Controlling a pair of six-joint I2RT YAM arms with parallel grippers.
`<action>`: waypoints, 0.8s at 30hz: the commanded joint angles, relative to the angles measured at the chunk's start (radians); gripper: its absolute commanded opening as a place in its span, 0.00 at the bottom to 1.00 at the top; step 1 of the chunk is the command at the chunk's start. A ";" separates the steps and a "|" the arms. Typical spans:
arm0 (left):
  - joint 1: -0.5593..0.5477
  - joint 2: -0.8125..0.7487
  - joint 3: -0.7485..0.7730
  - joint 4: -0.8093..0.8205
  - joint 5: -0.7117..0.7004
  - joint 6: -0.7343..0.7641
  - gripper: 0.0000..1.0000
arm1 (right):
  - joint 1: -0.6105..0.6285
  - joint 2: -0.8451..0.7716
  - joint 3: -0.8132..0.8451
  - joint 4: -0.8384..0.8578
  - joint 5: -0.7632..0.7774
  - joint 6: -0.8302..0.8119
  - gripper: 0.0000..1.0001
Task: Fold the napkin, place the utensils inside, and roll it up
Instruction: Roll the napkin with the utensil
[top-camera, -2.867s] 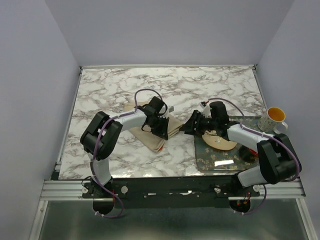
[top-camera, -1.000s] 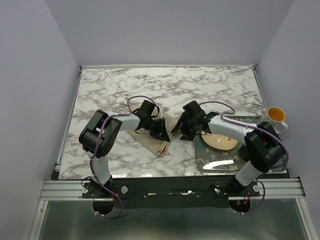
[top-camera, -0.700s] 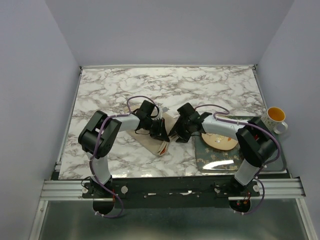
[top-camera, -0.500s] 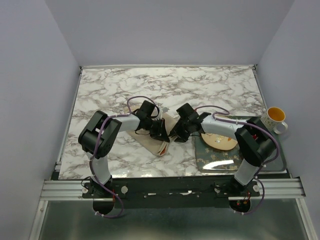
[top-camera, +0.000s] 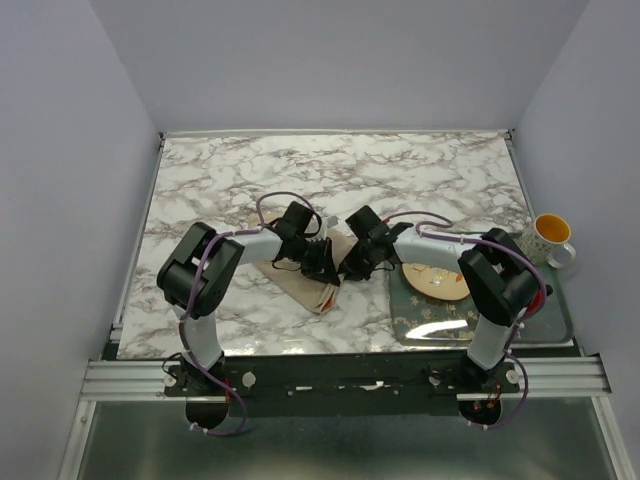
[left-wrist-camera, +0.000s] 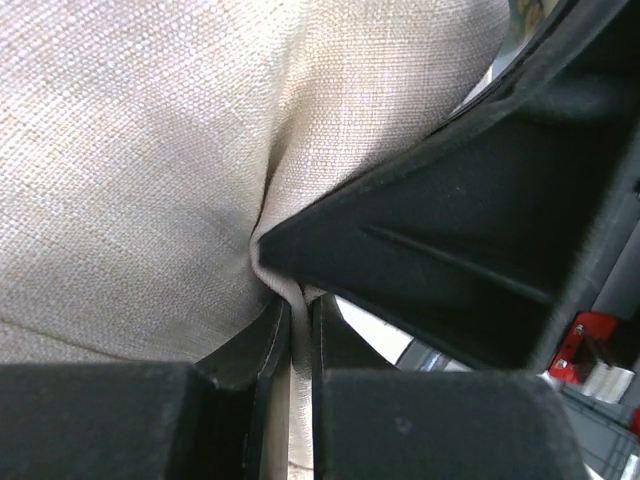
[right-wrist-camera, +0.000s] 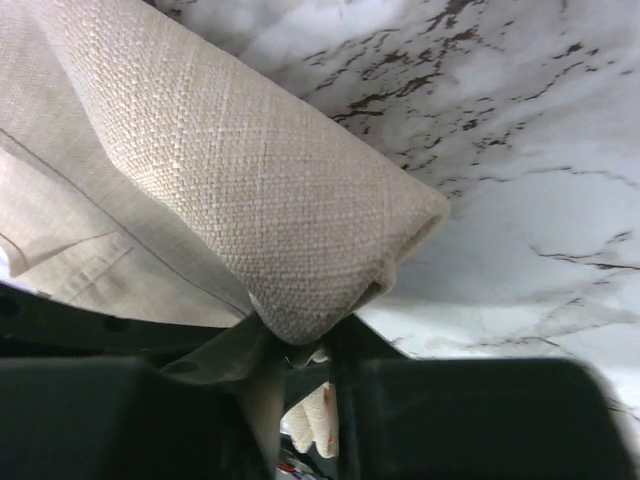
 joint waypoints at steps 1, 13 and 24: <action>-0.040 -0.066 0.039 -0.084 -0.079 0.060 0.02 | 0.011 0.016 -0.003 -0.070 0.061 0.038 0.19; -0.185 -0.348 -0.010 -0.133 -0.511 0.163 0.98 | 0.010 0.051 0.103 -0.254 0.061 -0.061 0.01; -0.530 -0.663 -0.254 0.053 -1.111 0.275 0.61 | 0.010 0.079 0.178 -0.338 0.081 -0.136 0.01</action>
